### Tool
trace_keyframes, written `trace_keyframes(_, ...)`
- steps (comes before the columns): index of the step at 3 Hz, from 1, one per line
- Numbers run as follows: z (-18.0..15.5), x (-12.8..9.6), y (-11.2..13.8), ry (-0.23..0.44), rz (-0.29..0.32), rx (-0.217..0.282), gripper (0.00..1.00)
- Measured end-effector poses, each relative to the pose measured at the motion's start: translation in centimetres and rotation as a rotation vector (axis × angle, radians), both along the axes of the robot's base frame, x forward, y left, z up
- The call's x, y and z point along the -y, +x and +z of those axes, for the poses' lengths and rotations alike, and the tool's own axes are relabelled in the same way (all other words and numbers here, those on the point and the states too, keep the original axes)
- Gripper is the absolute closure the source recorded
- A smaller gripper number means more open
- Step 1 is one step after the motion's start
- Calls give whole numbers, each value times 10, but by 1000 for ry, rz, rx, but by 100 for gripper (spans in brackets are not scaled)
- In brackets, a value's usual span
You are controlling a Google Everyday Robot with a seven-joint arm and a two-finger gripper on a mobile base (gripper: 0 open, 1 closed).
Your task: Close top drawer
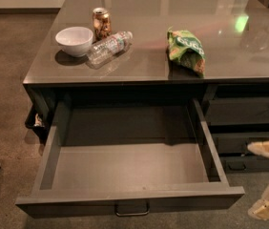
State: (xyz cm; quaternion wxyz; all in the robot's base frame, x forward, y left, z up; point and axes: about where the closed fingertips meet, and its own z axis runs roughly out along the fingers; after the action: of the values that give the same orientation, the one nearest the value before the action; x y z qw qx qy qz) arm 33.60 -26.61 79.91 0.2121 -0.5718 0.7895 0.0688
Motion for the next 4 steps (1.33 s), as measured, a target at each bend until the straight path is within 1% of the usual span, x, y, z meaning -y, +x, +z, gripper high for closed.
trace_keyframes(1, -20, 6, -18, 39, -4, -4, 42)
trace_keyframes(2, -53, 6, -27, 58, 13, -37, 64)
trace_keyframes(3, -95, 14, -30, 77, 3, -75, 88)
trace_keyframes(4, -123, 23, -26, 82, -11, -101, 100)
